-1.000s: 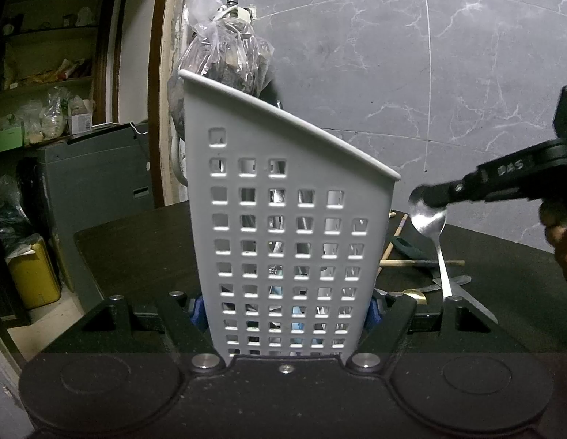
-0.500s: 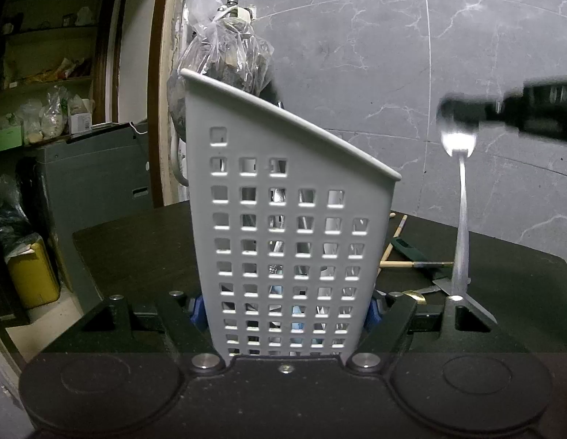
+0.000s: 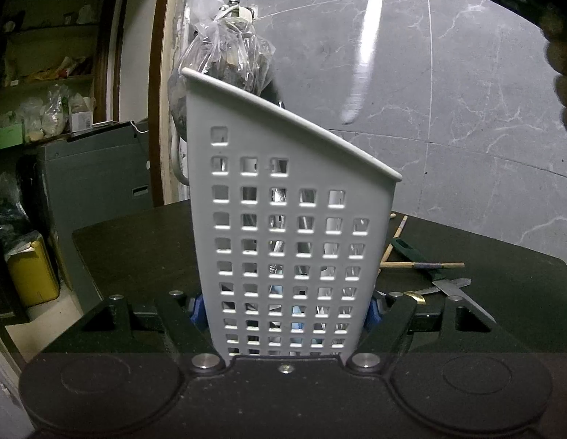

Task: Organize utensils
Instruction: 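Carry the silver spoon with the right gripper above the white caddy, then lower the silver spoon into the caddy and open the right gripper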

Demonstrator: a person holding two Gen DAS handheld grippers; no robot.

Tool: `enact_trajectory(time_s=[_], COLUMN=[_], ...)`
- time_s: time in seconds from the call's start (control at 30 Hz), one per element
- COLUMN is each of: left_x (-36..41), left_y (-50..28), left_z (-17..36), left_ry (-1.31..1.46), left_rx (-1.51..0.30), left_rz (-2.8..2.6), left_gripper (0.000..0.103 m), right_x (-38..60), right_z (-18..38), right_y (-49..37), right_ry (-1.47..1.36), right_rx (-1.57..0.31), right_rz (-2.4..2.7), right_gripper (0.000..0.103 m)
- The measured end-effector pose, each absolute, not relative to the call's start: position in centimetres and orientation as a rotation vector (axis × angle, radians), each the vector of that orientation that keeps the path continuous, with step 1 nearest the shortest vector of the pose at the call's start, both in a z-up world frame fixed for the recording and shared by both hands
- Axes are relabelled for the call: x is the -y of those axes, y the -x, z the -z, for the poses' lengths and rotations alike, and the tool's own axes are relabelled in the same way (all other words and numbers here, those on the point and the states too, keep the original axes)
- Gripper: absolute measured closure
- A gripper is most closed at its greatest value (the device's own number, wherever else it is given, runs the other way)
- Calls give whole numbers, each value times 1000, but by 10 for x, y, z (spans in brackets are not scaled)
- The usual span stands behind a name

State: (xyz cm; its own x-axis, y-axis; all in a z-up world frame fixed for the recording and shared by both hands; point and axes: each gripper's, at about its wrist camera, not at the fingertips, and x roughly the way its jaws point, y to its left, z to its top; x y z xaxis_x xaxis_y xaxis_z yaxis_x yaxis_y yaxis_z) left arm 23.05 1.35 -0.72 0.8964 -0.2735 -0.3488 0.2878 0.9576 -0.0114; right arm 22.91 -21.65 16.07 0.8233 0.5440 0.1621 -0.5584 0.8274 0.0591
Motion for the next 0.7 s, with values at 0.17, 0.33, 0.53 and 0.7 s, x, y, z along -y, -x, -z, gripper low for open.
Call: enact_trajectory(time_s=[0.17,0.33,0.53,0.7], left_x=[-14,-13,-12,-12], left_y=[-231,-231,-230,-230], left_z=[7,7,7,7], left_ry=[-40,-39,-39,-38], left_rx=[-356,-357,-358,-361], left_rz=[291,293,295,296], left_gripper=[27,27,27,27], right_x=[190,174,159,152], right_z=[-157,-139,-118,-105], right_y=[-237,-247,-247,-247], right_ry=[-74,-47,23,37], right_rx=[153,106,53,-4], right_rz=[-606,-601,-591,-602], right_gripper=[102,102,101,101])
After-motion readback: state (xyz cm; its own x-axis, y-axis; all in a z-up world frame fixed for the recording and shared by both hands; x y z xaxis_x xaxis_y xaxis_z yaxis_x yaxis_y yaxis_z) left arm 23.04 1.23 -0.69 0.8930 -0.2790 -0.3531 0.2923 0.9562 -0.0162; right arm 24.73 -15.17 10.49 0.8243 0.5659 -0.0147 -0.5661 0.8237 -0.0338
